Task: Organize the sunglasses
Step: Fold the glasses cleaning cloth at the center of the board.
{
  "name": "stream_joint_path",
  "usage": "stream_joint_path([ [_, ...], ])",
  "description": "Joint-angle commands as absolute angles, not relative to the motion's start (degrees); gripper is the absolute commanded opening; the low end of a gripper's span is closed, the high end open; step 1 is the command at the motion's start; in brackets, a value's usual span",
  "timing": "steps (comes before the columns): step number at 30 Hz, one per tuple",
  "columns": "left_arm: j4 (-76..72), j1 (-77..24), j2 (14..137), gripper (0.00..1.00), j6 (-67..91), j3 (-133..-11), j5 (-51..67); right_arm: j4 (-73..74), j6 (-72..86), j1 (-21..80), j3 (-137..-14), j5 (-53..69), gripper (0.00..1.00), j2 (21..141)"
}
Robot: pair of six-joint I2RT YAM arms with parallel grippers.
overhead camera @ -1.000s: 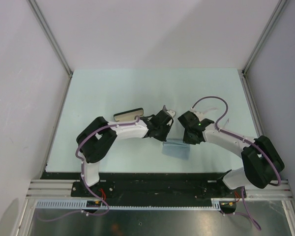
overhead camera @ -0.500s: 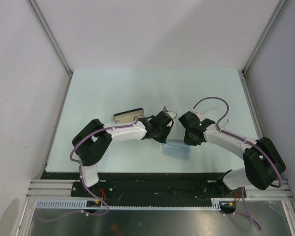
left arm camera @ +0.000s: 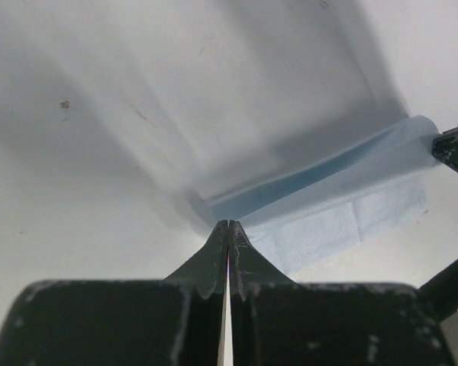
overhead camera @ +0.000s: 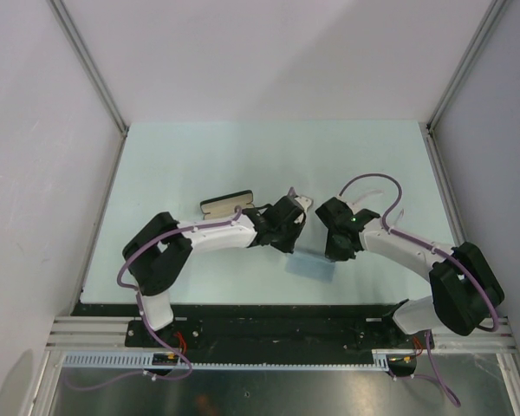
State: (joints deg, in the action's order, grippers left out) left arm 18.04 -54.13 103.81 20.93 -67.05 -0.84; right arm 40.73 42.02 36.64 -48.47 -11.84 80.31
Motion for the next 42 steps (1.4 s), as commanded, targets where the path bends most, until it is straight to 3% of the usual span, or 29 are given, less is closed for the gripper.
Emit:
stream_joint_path([
  [1, 18.1, -55.0, 100.6, 0.00, 19.2, -66.7, 1.0, 44.0, 40.8, 36.8, -50.8, -11.3, 0.03, 78.7],
  [19, 18.1, -55.9, 100.3, 0.01, 18.8, -65.5, 0.7, 43.6, 39.9, 37.9, -50.9, -6.5, 0.04, 82.4],
  [42, 18.2, -56.1, 101.1, 0.00, 18.0, -64.8, 3.6, 44.9, 41.8, 38.8, -50.9, -10.3, 0.04, 83.8],
])
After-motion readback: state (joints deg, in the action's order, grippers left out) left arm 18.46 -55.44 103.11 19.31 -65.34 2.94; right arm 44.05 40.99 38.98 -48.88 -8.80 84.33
